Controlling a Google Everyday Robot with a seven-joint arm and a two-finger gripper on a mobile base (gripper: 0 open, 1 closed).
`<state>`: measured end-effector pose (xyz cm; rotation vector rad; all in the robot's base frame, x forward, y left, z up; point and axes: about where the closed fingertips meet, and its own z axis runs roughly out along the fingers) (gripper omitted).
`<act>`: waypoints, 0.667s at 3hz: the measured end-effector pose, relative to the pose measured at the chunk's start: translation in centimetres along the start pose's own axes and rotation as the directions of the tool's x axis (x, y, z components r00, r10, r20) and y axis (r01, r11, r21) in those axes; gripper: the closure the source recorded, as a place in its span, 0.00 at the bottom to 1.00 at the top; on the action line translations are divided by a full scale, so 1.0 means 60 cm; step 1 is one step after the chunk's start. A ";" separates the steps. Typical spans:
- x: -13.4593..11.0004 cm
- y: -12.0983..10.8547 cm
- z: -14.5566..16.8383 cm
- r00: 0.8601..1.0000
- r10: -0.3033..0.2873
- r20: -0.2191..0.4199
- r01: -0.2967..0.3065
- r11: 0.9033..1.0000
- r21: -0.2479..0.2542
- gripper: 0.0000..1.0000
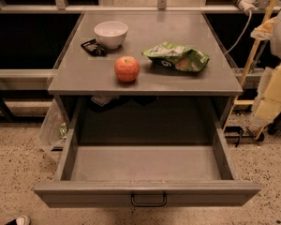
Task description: Place green rice chip bag into top drawer
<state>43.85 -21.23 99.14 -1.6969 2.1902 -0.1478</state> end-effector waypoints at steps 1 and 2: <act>0.000 0.000 0.000 1.000 0.000 0.000 0.000 1.000 0.000 0.00; -0.010 -0.016 0.003 0.998 0.055 0.017 -0.055 0.998 0.003 0.00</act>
Offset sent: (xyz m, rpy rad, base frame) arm 0.0283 0.0063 0.0010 0.0872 0.0197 -0.1196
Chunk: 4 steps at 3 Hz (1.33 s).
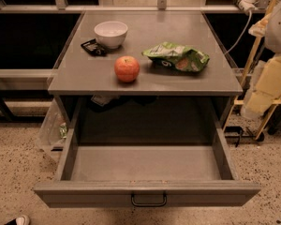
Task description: Place green rice chip bag into top drawer
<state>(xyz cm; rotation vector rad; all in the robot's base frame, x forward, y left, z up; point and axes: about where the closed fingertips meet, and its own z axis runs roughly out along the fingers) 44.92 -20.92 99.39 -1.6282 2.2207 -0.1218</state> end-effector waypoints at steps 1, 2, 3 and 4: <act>-0.034 -0.044 0.020 0.989 0.132 0.071 -0.134 0.991 0.022 0.00; -0.080 -0.099 0.063 0.937 0.300 0.178 -0.312 0.949 0.041 0.00; -0.092 -0.115 0.056 0.905 0.364 0.221 -0.384 0.921 0.058 0.00; -0.092 -0.116 0.056 0.905 0.364 0.221 -0.385 0.921 0.058 0.00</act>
Offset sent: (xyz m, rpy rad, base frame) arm 0.1488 0.0478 -0.0090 0.4645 -0.1570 -0.4974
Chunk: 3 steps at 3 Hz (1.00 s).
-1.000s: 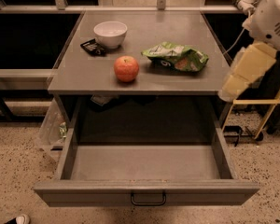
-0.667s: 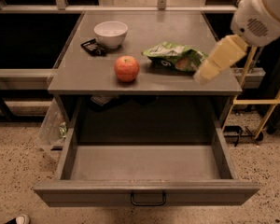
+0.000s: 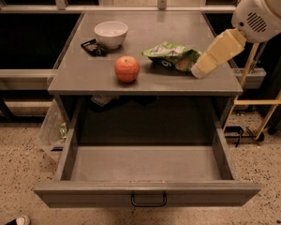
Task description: Place green rice chip bag into top drawer
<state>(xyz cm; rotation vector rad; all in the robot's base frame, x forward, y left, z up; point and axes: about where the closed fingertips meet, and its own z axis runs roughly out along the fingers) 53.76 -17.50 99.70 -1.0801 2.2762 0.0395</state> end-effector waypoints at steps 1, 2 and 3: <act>-0.003 -0.023 0.022 0.997 0.080 0.013 -0.080 0.996 0.046 0.00; -0.025 -0.071 0.078 0.982 0.182 0.057 -0.187 0.976 0.114 0.00; -0.075 -0.114 0.143 0.969 0.213 0.127 -0.230 0.963 0.142 0.00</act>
Offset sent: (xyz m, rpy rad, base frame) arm 0.1381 -0.0065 -0.0414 0.1410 -0.1456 -0.3668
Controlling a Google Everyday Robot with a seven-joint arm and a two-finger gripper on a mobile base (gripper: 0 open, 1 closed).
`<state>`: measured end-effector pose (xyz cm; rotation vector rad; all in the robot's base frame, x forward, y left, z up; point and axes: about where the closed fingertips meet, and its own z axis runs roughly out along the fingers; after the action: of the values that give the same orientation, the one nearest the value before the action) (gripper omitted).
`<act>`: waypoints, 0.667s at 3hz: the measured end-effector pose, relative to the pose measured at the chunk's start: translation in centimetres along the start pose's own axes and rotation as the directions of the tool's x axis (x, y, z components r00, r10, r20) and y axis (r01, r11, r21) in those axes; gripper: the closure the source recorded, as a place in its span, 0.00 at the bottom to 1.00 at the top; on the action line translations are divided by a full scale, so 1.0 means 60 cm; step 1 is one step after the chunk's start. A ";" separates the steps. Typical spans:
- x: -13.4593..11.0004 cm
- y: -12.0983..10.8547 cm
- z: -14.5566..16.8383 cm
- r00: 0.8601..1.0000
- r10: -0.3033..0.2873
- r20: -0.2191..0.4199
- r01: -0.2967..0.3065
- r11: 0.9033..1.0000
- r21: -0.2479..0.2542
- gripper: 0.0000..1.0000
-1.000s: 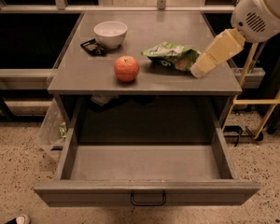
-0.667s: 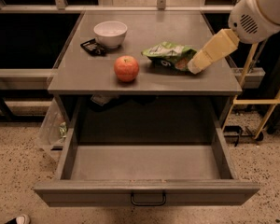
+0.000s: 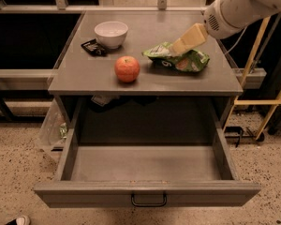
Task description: Place green rice chip bag into top drawer
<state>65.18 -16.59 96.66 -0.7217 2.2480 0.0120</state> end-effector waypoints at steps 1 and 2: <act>-0.046 0.003 0.063 0.999 -0.010 0.032 0.011 1.000 -0.026 0.00; -0.068 0.018 0.131 0.999 -0.044 -0.005 0.043 0.996 -0.080 0.00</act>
Offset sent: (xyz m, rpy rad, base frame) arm 0.0965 0.0703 -0.0620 -0.0170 0.1407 0.1475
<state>72.10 -11.91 93.60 -0.8144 2.2484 0.0794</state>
